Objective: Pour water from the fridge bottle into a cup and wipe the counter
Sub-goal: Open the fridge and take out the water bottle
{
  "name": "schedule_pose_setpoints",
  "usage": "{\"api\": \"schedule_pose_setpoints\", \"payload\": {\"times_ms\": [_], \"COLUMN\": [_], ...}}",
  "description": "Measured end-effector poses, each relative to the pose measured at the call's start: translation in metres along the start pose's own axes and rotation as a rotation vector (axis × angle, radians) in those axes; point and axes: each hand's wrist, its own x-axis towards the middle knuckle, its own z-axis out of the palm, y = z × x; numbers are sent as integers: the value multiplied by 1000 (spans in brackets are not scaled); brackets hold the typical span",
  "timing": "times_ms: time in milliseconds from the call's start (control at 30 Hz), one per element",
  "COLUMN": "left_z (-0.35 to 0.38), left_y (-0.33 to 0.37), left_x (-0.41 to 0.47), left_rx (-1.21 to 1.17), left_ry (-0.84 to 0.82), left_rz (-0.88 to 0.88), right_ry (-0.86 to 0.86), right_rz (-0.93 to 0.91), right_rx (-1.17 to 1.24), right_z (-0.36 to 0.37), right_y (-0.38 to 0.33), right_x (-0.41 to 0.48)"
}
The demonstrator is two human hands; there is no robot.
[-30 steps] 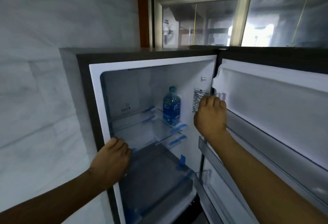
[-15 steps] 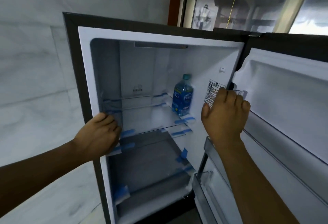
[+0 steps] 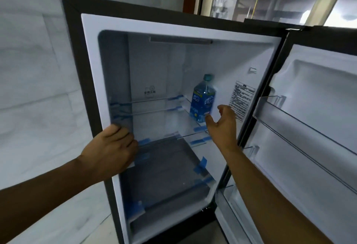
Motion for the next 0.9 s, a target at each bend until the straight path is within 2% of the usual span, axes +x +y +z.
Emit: {"api": "schedule_pose_setpoints", "payload": {"times_ms": [133,300,467,600,667,900], "left_z": [-5,-6,-10,-11,-12,-13], "left_y": [0,0,-1,0,-1,-4], "left_x": [1,-3,-5,-5,-5,-10], "left_rx": [10,29,49,59,58,80], "left_ry": [-4,41,50,13,-15,-53], "left_rz": [-10,13,36,48,64,82], "right_ry": [-115,-29,22,79,54,10], "right_rz": [183,270,297,347,381,422], "right_rx": [25,105,244,210,163,207], "right_z": [37,87,138,128,120,133], "right_y": [36,101,138,102,82,74], "right_x": [45,86,106,102,100,98]}}
